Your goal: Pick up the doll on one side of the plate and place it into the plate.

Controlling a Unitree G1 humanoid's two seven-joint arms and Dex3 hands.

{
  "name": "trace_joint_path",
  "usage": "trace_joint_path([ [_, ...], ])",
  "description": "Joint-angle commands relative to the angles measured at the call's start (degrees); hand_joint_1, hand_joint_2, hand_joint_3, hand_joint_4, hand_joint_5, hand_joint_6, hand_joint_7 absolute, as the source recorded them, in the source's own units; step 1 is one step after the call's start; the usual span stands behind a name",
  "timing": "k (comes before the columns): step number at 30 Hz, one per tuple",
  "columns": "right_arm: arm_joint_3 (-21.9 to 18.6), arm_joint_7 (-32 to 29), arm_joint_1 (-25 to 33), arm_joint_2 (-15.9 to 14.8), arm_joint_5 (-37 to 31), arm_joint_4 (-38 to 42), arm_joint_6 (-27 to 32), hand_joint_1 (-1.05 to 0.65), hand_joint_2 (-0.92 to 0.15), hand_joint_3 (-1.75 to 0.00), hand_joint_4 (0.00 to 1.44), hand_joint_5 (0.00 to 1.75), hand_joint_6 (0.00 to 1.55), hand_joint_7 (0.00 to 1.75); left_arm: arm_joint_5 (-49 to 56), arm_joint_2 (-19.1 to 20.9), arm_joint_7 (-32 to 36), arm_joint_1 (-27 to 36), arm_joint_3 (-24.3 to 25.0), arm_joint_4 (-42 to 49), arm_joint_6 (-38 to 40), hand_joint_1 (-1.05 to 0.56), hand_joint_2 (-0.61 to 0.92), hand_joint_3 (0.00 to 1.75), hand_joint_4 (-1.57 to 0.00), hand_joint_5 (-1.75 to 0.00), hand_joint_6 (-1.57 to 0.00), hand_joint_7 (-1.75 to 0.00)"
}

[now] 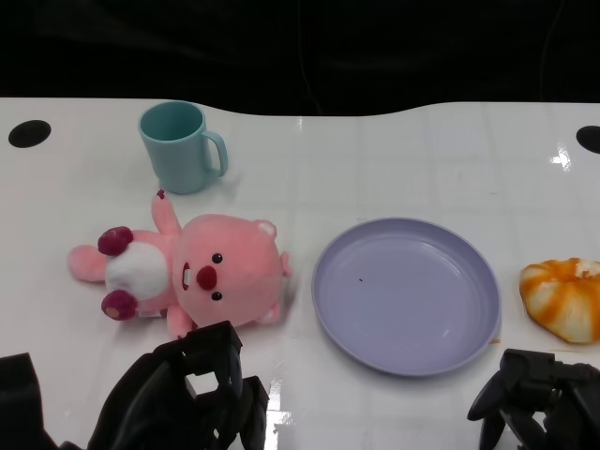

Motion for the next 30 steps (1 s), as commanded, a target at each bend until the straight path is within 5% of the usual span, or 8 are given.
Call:
trace_joint_path([
  [1,-0.8,-0.5,-0.1,-0.4,0.0,0.5,-0.4,-0.95,-0.92,-0.39,1.00,1.36,1.02,1.03,0.6,0.7,0.0,-0.3,0.3,0.1,-0.3,-0.08,0.38,1.41,-0.96,-1.63,-0.91,-1.49],
  [30,-0.3,-0.9,-0.4,-0.2,-0.9,0.5,-1.5,-0.96,-0.92,-0.41,1.00,1.36,1.01,1.03,-0.9,0.9,-0.8,-1.1,2.4,0.9,-0.2,-0.12,0.40,1.35,-0.87,-1.56,-0.79,-1.40],
])
